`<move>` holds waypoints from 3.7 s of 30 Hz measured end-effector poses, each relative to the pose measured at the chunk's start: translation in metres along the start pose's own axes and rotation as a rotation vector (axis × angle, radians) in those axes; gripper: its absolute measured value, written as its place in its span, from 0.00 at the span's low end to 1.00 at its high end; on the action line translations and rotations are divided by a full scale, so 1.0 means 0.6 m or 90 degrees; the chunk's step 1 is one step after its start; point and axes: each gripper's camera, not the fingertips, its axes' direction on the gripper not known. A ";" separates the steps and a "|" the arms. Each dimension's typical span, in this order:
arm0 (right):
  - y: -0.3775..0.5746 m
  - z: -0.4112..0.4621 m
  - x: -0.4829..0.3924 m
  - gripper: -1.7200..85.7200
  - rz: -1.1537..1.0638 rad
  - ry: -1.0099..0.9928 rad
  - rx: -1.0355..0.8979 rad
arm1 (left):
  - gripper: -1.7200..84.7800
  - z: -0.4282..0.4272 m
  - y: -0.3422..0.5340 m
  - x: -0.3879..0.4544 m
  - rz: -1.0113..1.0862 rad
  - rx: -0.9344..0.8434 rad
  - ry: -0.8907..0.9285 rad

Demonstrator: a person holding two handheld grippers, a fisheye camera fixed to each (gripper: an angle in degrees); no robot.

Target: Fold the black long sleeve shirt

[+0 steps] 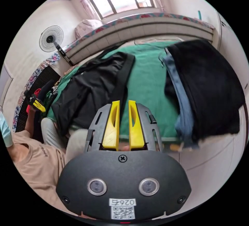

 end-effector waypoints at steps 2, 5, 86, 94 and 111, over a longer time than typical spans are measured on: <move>-0.112 0.042 -0.022 0.05 -0.017 -0.018 0.025 | 0.02 -0.063 0.029 -0.147 -0.156 0.142 -0.102; -0.270 0.130 -0.019 0.08 -0.017 -0.047 -0.003 | 0.03 -0.106 0.077 -0.334 -0.377 0.260 -0.307; -0.168 0.215 -0.064 0.01 -0.087 0.003 -0.170 | 0.01 0.101 0.426 -0.271 -0.489 0.353 -0.076; -0.208 0.290 -0.126 0.01 -0.277 0.034 -0.420 | 0.01 0.181 0.383 -0.354 -0.548 -0.192 -0.111; -0.494 0.306 0.080 0.01 -0.045 -0.009 -0.132 | 0.01 0.041 0.314 -0.572 -0.529 0.069 -0.225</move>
